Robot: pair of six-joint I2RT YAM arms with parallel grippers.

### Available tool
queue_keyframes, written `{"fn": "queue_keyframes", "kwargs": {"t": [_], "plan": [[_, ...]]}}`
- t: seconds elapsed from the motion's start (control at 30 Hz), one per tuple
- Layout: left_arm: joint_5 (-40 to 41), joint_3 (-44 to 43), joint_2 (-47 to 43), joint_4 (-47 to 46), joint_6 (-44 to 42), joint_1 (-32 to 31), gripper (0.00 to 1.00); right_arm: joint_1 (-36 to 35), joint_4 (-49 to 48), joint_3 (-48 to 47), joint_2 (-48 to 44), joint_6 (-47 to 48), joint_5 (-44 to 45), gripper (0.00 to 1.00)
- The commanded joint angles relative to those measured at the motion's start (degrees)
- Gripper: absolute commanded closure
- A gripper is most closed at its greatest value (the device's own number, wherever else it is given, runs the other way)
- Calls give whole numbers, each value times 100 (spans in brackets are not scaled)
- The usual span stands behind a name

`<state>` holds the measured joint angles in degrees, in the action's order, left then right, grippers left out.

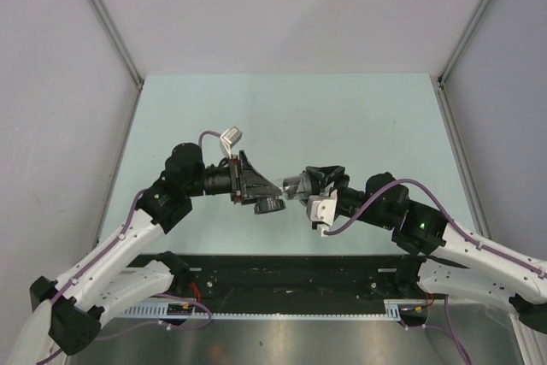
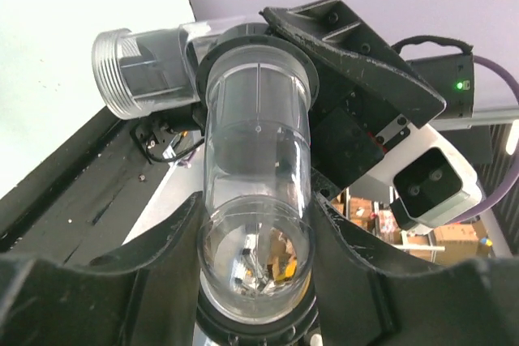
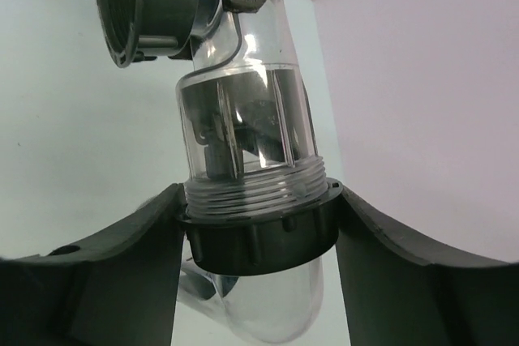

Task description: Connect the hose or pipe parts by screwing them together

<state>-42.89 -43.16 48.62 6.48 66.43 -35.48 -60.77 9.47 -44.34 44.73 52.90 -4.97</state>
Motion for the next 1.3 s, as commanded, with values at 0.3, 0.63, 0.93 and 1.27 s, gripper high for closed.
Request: {"fn": "queue_keyframes", "kwargs": {"t": [0.3, 0.63, 0.93, 1.27], "plan": [[78, -607, 86, -349, -4206, -81, 100, 127, 599, -787, 799, -1210, -1277, 93], [9, 307, -116, -349, -9090, -757, 100, 1181, 345, -805, 1335, -2924, -3719, 92], [756, 615, -37, -349, -9502, -925, 100, 1445, 494, -796, 1522, -3436, -3320, 50], [1379, 581, -528, -358, -6954, -908, 100, 1358, 521, -691, 344, -2768, -2344, 0]]}}
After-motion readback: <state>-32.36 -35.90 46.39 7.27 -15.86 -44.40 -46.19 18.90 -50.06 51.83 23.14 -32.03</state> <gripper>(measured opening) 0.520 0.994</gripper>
